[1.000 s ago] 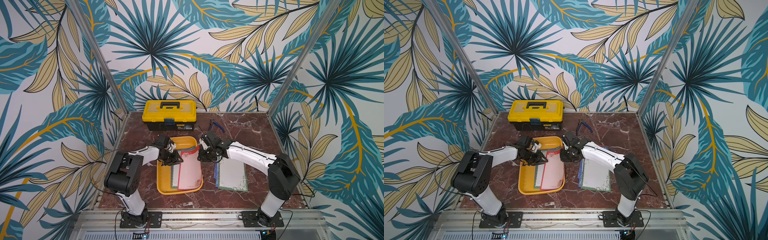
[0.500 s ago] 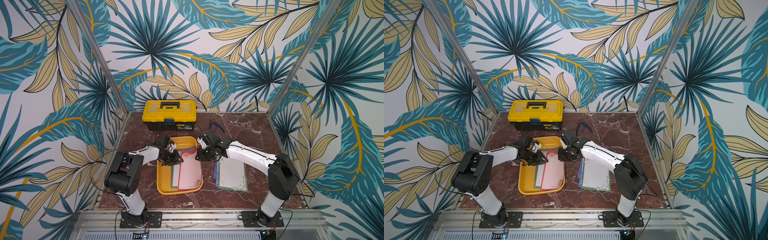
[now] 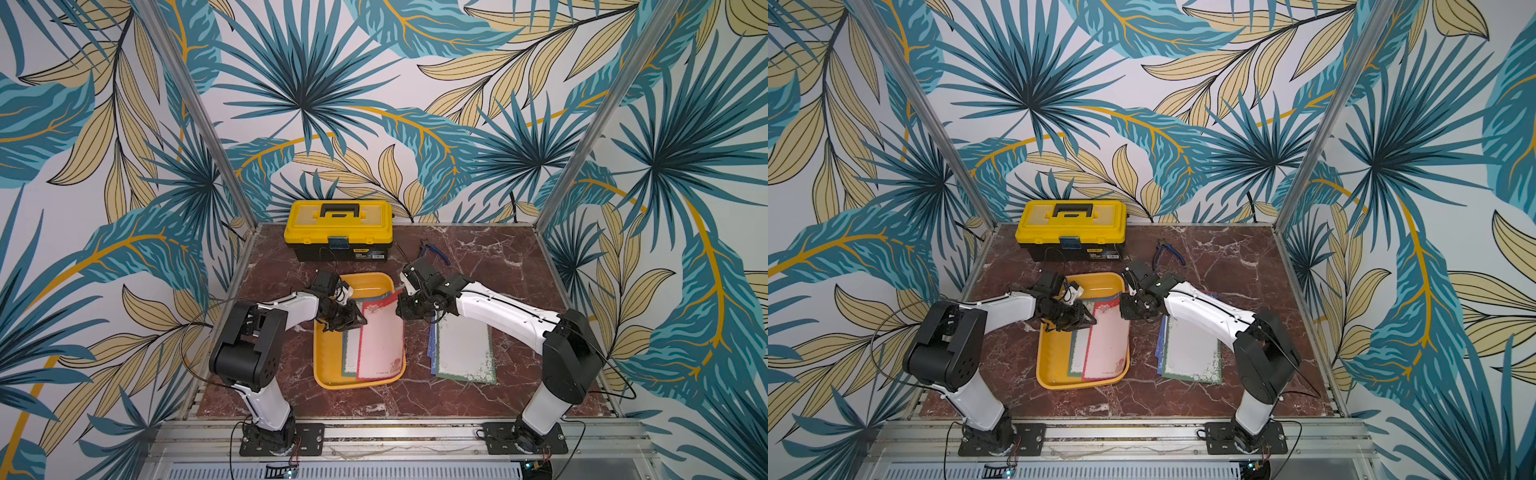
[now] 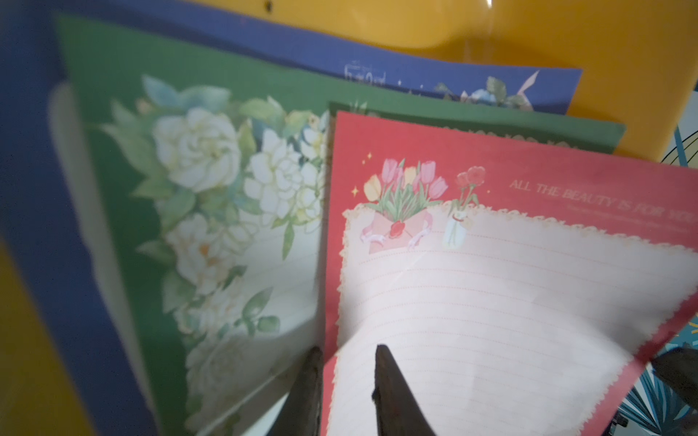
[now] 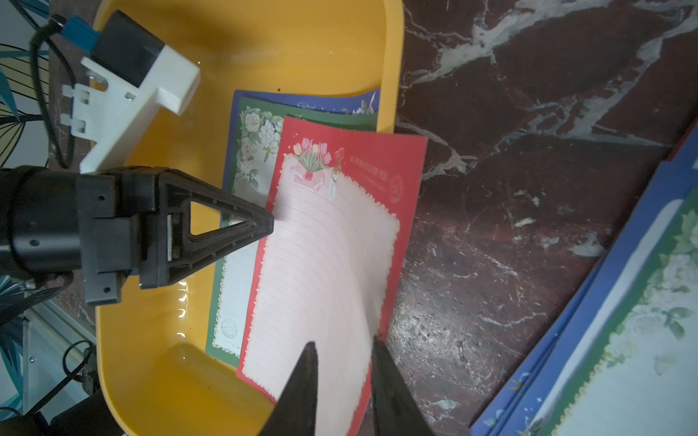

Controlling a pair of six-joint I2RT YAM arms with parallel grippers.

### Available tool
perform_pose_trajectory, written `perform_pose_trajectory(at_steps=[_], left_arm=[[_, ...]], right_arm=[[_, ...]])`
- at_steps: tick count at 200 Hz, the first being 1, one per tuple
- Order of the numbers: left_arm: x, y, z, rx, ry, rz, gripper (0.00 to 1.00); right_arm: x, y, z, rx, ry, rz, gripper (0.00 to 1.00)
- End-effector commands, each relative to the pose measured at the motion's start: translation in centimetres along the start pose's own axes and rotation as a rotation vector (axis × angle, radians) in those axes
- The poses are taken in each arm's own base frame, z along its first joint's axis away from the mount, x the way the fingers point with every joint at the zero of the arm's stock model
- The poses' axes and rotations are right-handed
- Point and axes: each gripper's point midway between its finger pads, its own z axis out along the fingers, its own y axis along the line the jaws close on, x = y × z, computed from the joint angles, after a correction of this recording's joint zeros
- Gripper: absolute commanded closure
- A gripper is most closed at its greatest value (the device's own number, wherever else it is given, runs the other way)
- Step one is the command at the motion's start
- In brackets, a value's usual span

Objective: Take out the stationery paper from the storage box
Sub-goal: Pick up the stationery paper from the storage box.

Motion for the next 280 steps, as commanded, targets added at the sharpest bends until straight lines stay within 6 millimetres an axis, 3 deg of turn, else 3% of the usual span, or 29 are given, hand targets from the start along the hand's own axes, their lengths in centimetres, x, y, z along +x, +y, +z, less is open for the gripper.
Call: perform_pose_trajectory(at_steps=[1,28,73,119,172,218,246,280], left_arm=[[0.0,0.4,0.3,-0.007,0.004,-0.005,0.74],[0.1,0.6,0.4,-0.011,0.007,-0.008,0.74],[0.0,0.8,0.6,-0.015,0.009,-0.01,0.74],[-0.1,0.7,0.6,-0.013,0.011,-0.012,0.74],[-0.1,0.9,0.8,-0.016,0.015,-0.019,0.75],[-0.1,0.8,0.7,-0.011,0.014,-0.017,0.75],[-0.1,0.8,0.7,-0.01,0.015,-0.019,0.75],[0.0,0.8,0.6,-0.011,0.014,-0.017,0.75]], right_arm=[[1.2,-0.7,0.9,0.027,0.043,0.003,0.73],[1.3,-1.1,0.9,0.049,0.043,0.01,0.73],[0.6,-2.2,-1.0,0.099,-0.035,0.004,0.72],[1.1,-2.0,-0.1,0.086,0.002,0.018,0.69],[0.1,-2.4,-2.5,0.114,-0.079,0.004,0.63],[1.4,-2.1,-0.6,0.077,-0.015,0.032,0.6],[1.8,-1.5,0.8,0.038,0.024,0.054,0.64],[1.4,-0.3,0.9,-0.021,0.016,0.051,0.82]])
